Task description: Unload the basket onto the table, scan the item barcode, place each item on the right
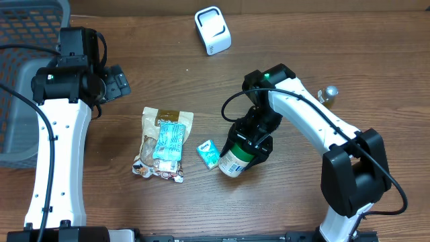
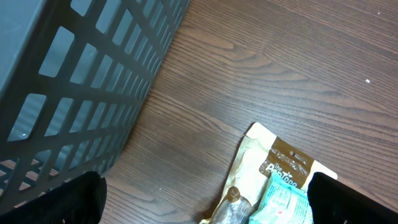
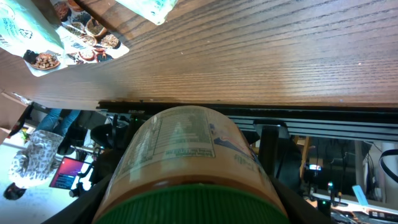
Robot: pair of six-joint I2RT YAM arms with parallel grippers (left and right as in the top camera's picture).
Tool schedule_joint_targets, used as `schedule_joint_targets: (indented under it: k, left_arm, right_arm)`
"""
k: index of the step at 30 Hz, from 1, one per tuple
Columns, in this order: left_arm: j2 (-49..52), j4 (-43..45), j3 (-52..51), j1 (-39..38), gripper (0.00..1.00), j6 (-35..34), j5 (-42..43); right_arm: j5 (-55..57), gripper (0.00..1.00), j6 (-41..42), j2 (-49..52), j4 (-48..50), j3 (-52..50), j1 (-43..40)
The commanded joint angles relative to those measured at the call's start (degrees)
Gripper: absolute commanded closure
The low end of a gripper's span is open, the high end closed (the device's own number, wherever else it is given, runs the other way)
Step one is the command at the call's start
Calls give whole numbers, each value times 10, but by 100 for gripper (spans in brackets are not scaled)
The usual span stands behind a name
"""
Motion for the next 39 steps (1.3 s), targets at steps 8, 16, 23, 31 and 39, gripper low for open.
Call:
schedule_joint_targets:
  k: [8, 16, 23, 31, 39]
  left_arm:
    - [-3, 1, 5, 1, 1, 7, -8]
    - [-3, 1, 5, 1, 1, 7, -8]
    - [-3, 1, 5, 1, 0, 7, -8]
    - [-3, 1, 5, 1, 1, 7, -8]
    - [-3, 1, 5, 1, 1, 7, -8]
  right_arm:
    - [-61, 53, -2, -18, -14, 17, 2]
    - [-61, 53, -2, -18, -14, 17, 2]
    - [-61, 52, -2, -18, -14, 17, 2]
    - [-61, 52, -2, -18, -14, 17, 2]
    - [-61, 52, -2, -18, -14, 17, 2]
